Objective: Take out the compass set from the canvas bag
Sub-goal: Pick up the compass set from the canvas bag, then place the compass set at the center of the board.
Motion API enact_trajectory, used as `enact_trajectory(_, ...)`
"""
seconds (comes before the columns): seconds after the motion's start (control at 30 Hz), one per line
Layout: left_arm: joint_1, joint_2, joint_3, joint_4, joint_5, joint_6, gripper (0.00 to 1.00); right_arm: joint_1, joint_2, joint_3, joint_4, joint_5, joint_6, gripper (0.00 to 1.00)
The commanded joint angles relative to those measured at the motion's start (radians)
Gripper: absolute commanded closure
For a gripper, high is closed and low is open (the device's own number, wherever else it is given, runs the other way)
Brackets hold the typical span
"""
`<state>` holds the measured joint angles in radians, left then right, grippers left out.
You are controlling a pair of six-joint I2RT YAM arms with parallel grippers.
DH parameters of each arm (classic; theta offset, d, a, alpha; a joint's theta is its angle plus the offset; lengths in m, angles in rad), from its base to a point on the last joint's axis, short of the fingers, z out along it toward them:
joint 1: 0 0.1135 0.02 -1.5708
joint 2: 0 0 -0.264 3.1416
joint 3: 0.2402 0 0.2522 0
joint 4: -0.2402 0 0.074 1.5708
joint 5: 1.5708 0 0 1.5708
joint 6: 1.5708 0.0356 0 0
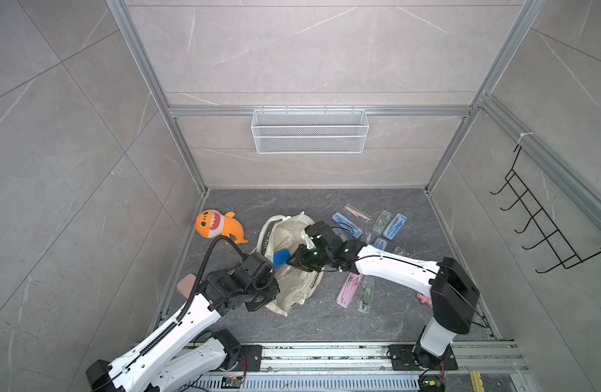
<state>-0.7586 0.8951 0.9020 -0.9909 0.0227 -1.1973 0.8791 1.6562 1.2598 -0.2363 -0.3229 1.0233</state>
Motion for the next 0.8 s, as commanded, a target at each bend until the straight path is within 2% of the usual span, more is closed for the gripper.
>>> enact_trajectory(0.0, 0.001, 0.018, 0.040, 0.014, -0.021, -0.004, 1.00, -0.051, -0.163, -0.042, -0.129, 0.056, -0.072, 0.99)
enact_trajectory(0.2, 0.000, 0.015, 0.041, 0.023, -0.030, -0.004, 1.00, -0.195, -0.390, -0.097, -0.253, 0.070, -0.092, 1.00)
enact_trajectory(0.33, 0.002, 0.010, 0.043, 0.022, -0.034, -0.003, 1.00, -0.307, -0.468, -0.101, -0.312, 0.055, -0.101, 1.00)
enact_trajectory(0.57, 0.004, -0.002, 0.041, 0.023, -0.041, -0.002, 1.00, -0.505, -0.488, -0.150, -0.332, 0.052, -0.084, 1.00)
enact_trajectory(0.77, 0.004, -0.002, 0.040, 0.038, -0.032, -0.002, 1.00, -0.539, -0.431, -0.319, -0.103, 0.126, 0.087, 0.99)
